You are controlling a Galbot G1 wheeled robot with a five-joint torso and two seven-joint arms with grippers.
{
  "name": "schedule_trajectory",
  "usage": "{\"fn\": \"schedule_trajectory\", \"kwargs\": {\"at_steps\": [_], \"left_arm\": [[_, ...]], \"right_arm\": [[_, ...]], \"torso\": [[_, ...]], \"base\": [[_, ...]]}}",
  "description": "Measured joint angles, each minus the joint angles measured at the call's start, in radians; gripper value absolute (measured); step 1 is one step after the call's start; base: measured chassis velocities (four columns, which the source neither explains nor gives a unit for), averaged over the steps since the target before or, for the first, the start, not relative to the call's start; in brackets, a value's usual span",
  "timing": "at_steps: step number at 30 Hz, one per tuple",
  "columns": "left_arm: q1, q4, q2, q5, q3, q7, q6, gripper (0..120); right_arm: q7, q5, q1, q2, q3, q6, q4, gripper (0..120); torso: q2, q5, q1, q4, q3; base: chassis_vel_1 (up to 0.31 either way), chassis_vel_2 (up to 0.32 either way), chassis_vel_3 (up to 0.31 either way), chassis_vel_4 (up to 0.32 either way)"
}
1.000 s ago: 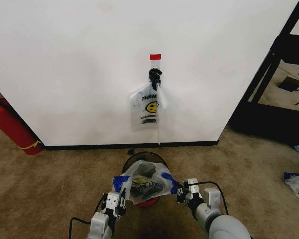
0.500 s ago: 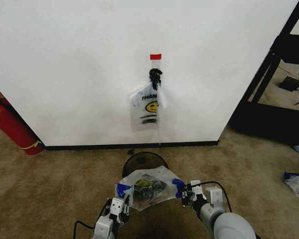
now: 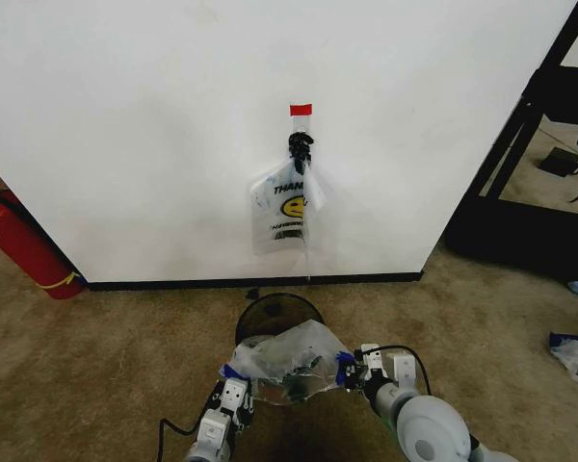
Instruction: Pick up the garbage bag from the wall and place it over the trash bin.
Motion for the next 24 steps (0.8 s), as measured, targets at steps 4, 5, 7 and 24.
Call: {"fn": "schedule_trajectory", "kwargs": {"at_steps": [4, 5, 7, 24], "left_arm": [[0.0, 0.02, -0.015, 0.022, 0.005, -0.001, -0.023, 18], [0.0, 0.027, -0.021, 0.033, 0.006, -0.001, -0.032, 18], [-0.001, 0.031, -0.025, 0.04, 0.006, -0.001, -0.038, 18], [0.017, 0.066, -0.065, 0.106, -0.011, -0.001, -0.088, 32]], "right_arm": [[-0.017, -0.02, 0.006, 0.017, 0.0, 0.015, -0.028, 0], [-0.022, -0.025, 0.008, 0.022, 0.0, 0.019, -0.036, 0], [-0.025, -0.028, 0.01, 0.027, 0.0, 0.022, -0.041, 0], [-0.115, -0.118, 0.002, 0.053, 0.002, 0.093, -0.1, 0]], "torso": [[0.0, 0.0, 0.0, 0.0, 0.0], [0.0, -0.0001, 0.0, 0.0, 0.0], [0.0, -0.0001, 0.0, 0.0001, 0.0], [0.0, 0.0, 0.0, 0.0, 0.0]], "base": [[0.0, 0.0, 0.0, 0.0], [0.0, 0.0, 0.0, 0.0], [0.0, 0.0, 0.0, 0.0], [0.0, 0.0, 0.0, 0.0]]}}
